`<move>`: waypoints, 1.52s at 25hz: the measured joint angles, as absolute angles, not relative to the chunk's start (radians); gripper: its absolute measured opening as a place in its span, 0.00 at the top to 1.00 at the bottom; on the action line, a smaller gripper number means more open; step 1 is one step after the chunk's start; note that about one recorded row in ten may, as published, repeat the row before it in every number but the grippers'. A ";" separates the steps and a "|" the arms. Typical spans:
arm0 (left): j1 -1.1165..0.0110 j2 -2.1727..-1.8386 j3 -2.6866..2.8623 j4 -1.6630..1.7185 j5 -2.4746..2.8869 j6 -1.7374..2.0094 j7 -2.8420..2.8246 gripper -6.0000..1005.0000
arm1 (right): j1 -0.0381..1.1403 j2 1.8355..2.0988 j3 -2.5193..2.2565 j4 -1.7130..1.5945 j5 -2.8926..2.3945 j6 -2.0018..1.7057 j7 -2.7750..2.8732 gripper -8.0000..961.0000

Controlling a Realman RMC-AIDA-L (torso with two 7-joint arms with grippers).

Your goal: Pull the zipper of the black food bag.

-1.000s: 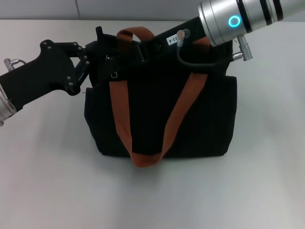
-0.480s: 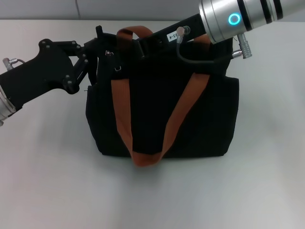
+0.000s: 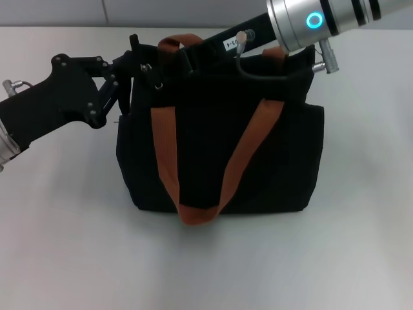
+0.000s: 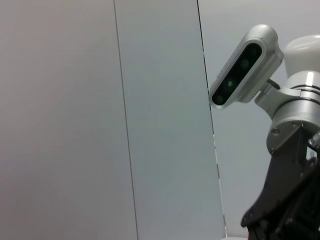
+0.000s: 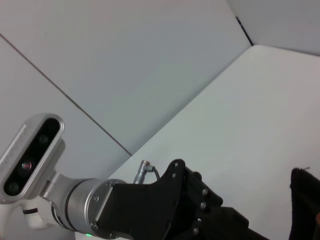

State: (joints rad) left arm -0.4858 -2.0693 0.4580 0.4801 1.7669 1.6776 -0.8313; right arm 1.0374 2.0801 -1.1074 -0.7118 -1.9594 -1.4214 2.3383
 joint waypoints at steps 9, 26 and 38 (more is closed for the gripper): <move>-0.478 -2.068 0.454 0.480 1.755 1.689 -0.830 0.97 | 1.013 2.080 -1.136 -0.811 -2.013 -1.429 2.428 0.99; -0.473 -2.068 0.451 0.480 1.728 1.680 -0.834 0.97 | 1.000 2.086 -1.249 -1.025 -2.201 -1.426 2.676 0.99; -0.463 -2.066 0.449 0.480 1.723 1.673 -0.833 0.97 | 0.912 2.086 -1.263 -1.247 -2.332 -1.515 2.840 0.99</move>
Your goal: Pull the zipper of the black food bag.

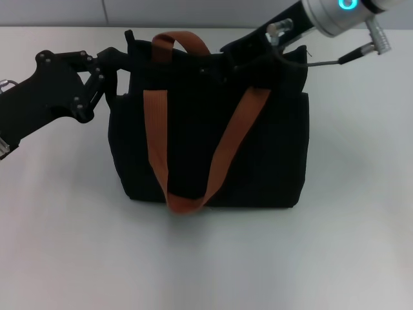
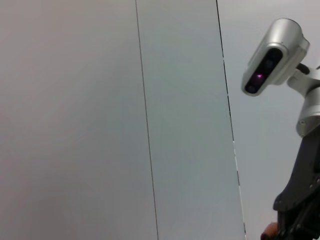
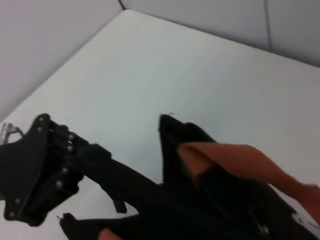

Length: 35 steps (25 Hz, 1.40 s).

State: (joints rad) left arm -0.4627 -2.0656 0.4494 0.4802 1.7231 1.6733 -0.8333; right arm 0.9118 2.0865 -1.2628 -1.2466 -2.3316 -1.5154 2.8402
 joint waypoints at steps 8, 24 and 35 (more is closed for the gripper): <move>-0.460 -2.065 0.449 0.484 1.719 1.674 -0.837 0.97 | 0.823 2.088 -1.252 -1.391 -2.404 -1.578 2.892 0.99; -0.460 -2.063 0.449 0.485 1.717 1.674 -0.838 0.97 | 0.709 2.088 -1.163 -1.533 -2.422 -1.635 2.888 0.99; -0.460 -2.063 0.450 0.482 1.716 1.673 -0.848 0.97 | 0.541 2.082 -0.937 -1.404 -1.885 -1.579 2.515 0.91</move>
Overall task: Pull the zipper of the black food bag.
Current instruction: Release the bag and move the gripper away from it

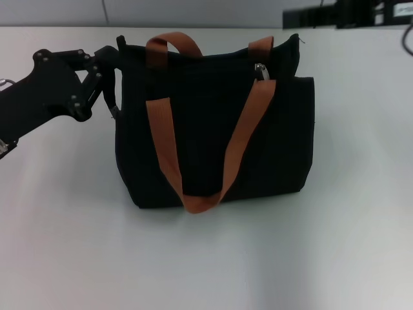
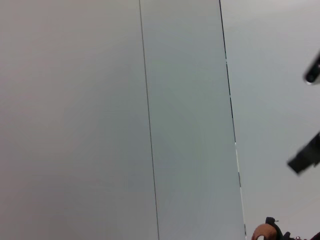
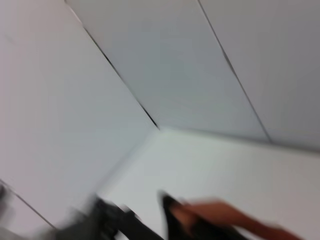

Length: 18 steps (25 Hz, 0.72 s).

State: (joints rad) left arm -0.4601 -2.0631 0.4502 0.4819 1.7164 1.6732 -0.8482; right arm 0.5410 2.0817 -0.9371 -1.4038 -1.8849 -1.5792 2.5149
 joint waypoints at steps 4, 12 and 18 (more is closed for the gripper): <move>-0.459 -2.063 0.451 0.481 1.716 1.673 -0.876 0.97 | 0.517 2.064 -0.845 -1.218 -1.673 -1.638 2.280 0.78; -0.454 -2.063 0.458 0.481 1.723 1.673 -0.932 0.94 | 0.517 2.028 -0.787 -0.831 -1.551 -1.882 1.700 0.50; -0.446 -2.061 0.460 0.488 1.736 1.673 -0.974 0.92 | 0.458 2.039 -0.798 -0.707 -1.678 -1.977 1.306 0.31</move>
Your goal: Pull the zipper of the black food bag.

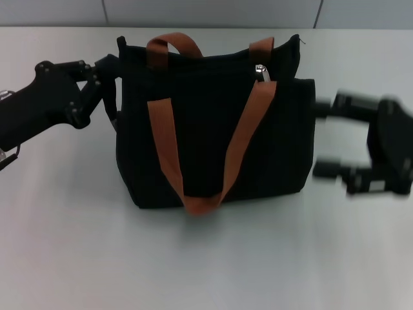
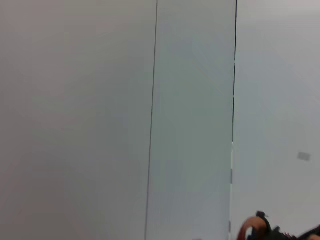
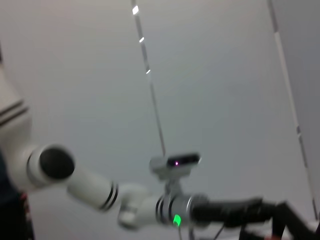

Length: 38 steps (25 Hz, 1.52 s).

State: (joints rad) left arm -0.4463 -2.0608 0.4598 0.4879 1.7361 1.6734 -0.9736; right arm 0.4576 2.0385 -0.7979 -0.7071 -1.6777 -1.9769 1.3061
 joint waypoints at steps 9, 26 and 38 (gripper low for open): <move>-0.455 -2.046 0.470 0.497 1.823 1.674 -1.076 0.88 | 0.427 2.074 -0.799 -0.565 -1.847 -1.908 1.101 0.13; -0.438 -1.936 0.479 0.632 1.890 1.981 -1.373 0.35 | 0.462 2.081 -0.842 -0.442 -1.863 -1.757 1.035 0.13; -0.379 -2.054 0.712 0.614 1.968 1.958 -1.142 0.22 | 0.470 2.083 -0.844 -0.347 -1.859 -1.709 0.939 0.14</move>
State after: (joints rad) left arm -0.3789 -2.0544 0.7123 0.6140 1.9685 1.9584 -1.1422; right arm 0.4702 2.0835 -0.8435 -0.3474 -1.8590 -1.7087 0.9386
